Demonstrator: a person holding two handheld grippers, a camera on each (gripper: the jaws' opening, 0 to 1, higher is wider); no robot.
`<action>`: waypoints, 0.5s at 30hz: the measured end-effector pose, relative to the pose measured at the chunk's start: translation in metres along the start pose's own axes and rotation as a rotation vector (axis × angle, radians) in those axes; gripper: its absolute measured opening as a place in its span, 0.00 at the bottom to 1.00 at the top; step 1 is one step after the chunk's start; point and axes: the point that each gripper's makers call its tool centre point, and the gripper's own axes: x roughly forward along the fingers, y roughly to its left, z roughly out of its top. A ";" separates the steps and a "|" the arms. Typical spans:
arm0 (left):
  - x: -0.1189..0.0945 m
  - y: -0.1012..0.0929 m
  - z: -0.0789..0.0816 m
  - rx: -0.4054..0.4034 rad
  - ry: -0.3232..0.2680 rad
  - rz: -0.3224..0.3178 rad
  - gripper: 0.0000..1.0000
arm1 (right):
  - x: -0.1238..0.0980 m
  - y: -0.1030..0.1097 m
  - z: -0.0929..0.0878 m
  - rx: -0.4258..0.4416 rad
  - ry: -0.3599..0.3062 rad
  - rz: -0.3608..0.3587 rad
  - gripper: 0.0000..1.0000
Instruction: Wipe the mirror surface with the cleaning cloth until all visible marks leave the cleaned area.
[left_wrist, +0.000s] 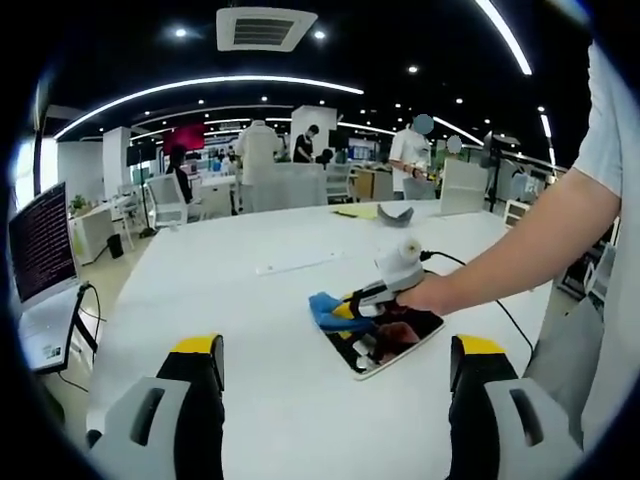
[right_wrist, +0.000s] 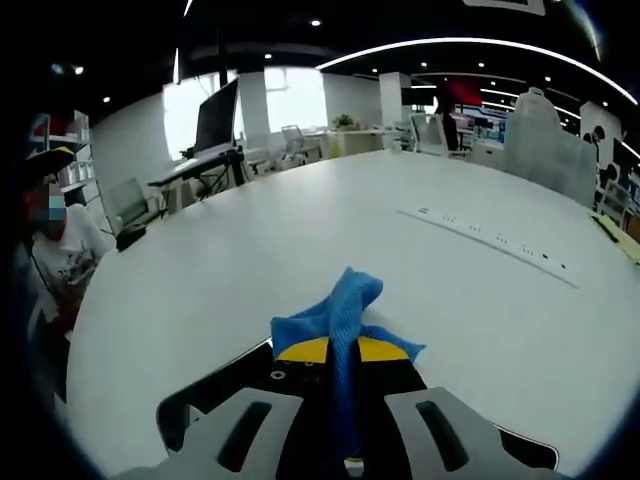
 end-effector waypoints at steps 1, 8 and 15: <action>0.000 -0.001 0.000 0.000 0.001 0.000 0.95 | -0.001 0.000 0.000 -0.001 0.000 0.000 0.03; 0.001 -0.004 0.000 0.008 -0.001 0.007 0.93 | -0.006 -0.001 -0.002 -0.010 0.000 0.007 0.03; 0.002 -0.012 0.005 0.019 -0.004 0.001 0.93 | -0.013 -0.007 -0.007 -0.014 0.002 0.000 0.03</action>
